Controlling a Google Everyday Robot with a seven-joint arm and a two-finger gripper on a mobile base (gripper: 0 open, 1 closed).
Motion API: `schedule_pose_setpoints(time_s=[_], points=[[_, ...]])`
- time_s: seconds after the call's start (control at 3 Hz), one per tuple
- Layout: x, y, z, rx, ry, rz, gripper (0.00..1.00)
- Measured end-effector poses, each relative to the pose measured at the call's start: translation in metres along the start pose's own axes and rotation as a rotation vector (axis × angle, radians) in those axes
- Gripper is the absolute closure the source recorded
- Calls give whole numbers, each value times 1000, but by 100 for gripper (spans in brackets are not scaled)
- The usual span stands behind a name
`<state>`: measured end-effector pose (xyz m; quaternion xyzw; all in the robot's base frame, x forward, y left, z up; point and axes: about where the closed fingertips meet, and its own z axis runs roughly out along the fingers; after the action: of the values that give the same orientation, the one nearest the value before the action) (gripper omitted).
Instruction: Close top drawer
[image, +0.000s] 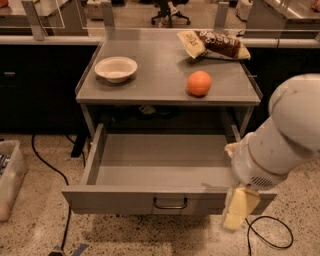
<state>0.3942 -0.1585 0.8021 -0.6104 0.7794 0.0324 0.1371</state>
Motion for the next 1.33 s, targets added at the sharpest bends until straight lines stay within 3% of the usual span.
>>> schedule_pose_setpoints(time_s=[0.33,0.67,1.33], points=[[9,13,14,-29,20,0,3],[7,10,10,-21,16,-1,17],[7,10,10,-21,16,-1,66]])
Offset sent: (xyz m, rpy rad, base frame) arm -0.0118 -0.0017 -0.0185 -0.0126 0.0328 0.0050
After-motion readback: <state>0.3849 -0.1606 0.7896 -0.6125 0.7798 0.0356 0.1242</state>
